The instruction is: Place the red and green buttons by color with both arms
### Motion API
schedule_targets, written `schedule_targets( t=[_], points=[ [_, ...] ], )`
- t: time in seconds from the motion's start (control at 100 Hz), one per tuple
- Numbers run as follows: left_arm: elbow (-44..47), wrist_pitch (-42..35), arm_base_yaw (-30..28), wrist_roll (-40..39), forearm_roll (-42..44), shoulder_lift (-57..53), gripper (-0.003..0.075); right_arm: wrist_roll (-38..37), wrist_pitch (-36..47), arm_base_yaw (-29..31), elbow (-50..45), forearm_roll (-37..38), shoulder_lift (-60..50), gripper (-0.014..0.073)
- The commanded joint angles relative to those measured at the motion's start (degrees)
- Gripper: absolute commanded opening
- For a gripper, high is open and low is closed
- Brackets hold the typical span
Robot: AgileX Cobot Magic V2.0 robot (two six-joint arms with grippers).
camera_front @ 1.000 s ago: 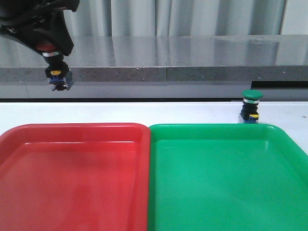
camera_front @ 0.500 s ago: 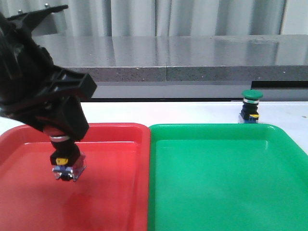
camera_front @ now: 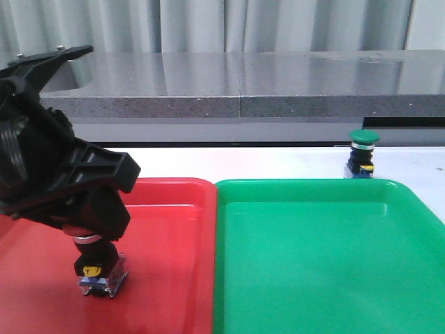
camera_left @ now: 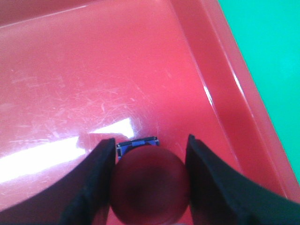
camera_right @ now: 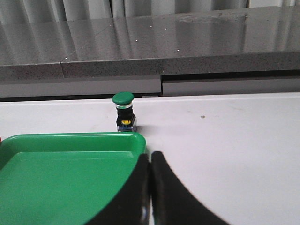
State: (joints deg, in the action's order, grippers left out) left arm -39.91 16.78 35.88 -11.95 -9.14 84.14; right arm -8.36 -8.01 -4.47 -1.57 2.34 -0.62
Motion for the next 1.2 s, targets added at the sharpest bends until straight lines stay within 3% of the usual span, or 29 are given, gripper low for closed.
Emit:
schedule_targets(
  t=[0.0, 0.13, 0.32, 0.4, 0.68, 0.94, 1.06, 1.19],
  points=[
    [-1.1, -3.1, 0.5, -0.6, -0.6, -2.0, 0.017, 0.3, 4.2, 0.2, 1.1, 0.5, -1.0, -0.0064],
    [-1.1, -3.2, 0.5, -0.6, -0.6, -2.0, 0.0216, 0.3, 4.2, 0.2, 1.1, 0.5, -1.0, -0.0064],
    [-1.1, -3.2, 0.5, -0.6, -0.6, -2.0, 0.0489, 0.3, 4.2, 0.2, 1.1, 0.5, -1.0, -0.0064],
    [-1.1, -3.2, 0.5, -0.6, -0.6, -2.0, 0.0539, 0.3, 4.2, 0.2, 1.1, 0.5, -1.0, -0.0064],
    [-1.1, -3.6, 0.5, -0.6, -0.6, -2.6, 0.0533, 0.3, 4.2, 0.2, 1.1, 0.5, -1.0, -0.0064],
    [-1.1, -5.0, 0.4, -0.6, 0.5, -10.9, 0.0517, 0.3, 4.2, 0.2, 1.1, 0.5, -1.0, -0.0064],
    [-1.1, -6.3, 0.2, -0.6, 0.9, -15.7, 0.0408, 0.3, 4.2, 0.2, 1.1, 0.5, -1.0, -0.0064],
    [-0.8, -7.3, -1.9, 0.0, 0.9, -19.7, 0.0193, 0.3, 4.2, 0.2, 1.1, 0.5, -1.0, -0.0064]
  ],
)
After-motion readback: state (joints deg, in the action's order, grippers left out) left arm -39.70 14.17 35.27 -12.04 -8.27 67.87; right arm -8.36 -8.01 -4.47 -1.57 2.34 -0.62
